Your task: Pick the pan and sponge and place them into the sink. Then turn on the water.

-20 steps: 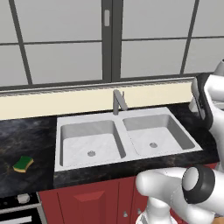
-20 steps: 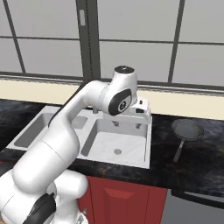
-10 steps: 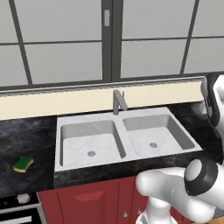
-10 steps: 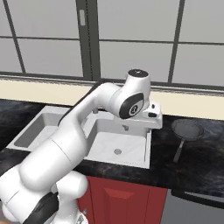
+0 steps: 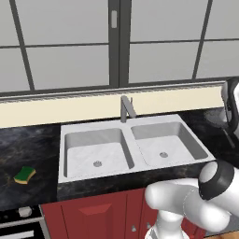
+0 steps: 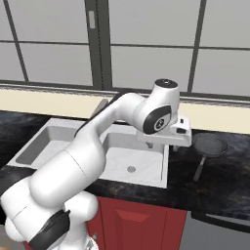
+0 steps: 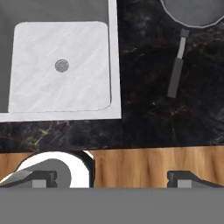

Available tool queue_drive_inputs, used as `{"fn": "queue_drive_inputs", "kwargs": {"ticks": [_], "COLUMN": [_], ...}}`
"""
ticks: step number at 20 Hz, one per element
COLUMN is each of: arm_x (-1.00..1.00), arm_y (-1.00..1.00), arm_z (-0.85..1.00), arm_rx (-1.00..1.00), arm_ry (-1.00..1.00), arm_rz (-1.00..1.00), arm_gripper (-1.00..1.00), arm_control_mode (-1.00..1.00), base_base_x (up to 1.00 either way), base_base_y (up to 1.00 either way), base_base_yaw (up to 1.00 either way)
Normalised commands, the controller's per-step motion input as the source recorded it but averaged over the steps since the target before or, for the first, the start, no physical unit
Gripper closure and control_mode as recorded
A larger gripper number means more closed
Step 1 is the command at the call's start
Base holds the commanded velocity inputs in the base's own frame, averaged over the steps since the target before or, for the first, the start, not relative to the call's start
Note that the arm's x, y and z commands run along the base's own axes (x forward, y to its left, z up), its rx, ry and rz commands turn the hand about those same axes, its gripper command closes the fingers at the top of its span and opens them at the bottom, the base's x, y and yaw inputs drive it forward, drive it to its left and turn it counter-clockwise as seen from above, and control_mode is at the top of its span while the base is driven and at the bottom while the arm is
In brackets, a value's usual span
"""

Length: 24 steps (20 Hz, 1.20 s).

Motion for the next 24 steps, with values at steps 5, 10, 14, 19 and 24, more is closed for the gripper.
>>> {"fn": "queue_drive_inputs", "kwargs": {"ticks": [5, 10, 14, 19, 24], "arm_x": [0.00, 0.00, 0.01, 0.02, 0.01], "arm_y": [-0.20, -0.19, -0.20, -0.21, -0.24], "arm_z": [-0.13, -0.12, -0.11, -0.17, -0.15], "arm_rx": [0.00, 0.00, 0.00, 0.00, 0.00], "arm_ry": [0.00, 0.00, -0.02, -0.01, 0.00], "arm_rz": [0.00, 0.00, 0.00, 0.00, 0.00], "arm_gripper": [-1.00, -1.00, -1.00, -1.00, -1.00], "arm_control_mode": [-1.00, -1.00, -1.00, -1.00, -1.00], "base_base_x": [0.00, 0.00, 0.00, 0.00, 0.00], "base_base_y": [0.00, 0.00, 0.00, 0.00, 0.00], "base_base_yaw": [0.00, 0.00, 0.00, 0.00, 0.00]}}
